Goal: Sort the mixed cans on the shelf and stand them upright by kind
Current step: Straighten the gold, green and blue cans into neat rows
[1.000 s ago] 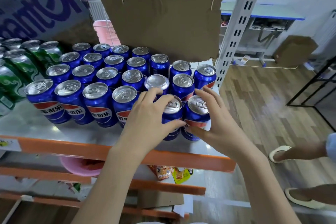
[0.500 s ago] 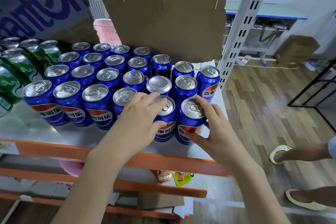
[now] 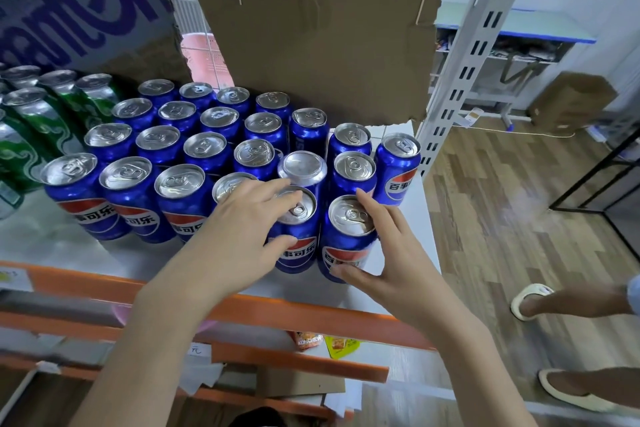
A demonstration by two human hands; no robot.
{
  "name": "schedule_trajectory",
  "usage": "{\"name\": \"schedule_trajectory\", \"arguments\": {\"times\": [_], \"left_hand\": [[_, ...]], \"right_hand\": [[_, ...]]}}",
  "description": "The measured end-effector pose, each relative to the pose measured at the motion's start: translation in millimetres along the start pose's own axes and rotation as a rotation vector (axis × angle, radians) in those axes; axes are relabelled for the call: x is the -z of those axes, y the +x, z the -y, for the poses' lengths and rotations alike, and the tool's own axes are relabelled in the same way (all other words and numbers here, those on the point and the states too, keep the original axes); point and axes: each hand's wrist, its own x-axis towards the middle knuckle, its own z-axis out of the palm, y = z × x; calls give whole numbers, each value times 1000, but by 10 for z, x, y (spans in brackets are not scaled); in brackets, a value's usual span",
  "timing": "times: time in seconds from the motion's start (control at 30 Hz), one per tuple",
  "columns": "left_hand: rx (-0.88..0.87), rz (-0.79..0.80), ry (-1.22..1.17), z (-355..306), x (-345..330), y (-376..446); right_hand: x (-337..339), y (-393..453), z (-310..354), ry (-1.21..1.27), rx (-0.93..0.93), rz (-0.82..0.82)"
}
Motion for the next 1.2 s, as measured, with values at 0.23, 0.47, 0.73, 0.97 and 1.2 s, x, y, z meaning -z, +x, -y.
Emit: {"name": "schedule_trajectory", "arguments": {"times": [0.23, 0.47, 0.73, 0.97, 1.2], "left_hand": [[2, -41, -170, -32, 257, 203], [-103, 21, -15, 55, 545, 902], [-146, 296, 318, 353, 523, 1893], [-184, 400, 419, 508, 251, 2114], [-390, 478, 344, 607, 345, 2245]], "right_hand": [[263, 197, 79, -67, 60, -95], [451, 742, 153, -273, 79, -124], [615, 1665, 276, -646, -111, 140], [508, 1896, 208, -735, -242, 315], [595, 2019, 169, -767, -308, 123]]}}
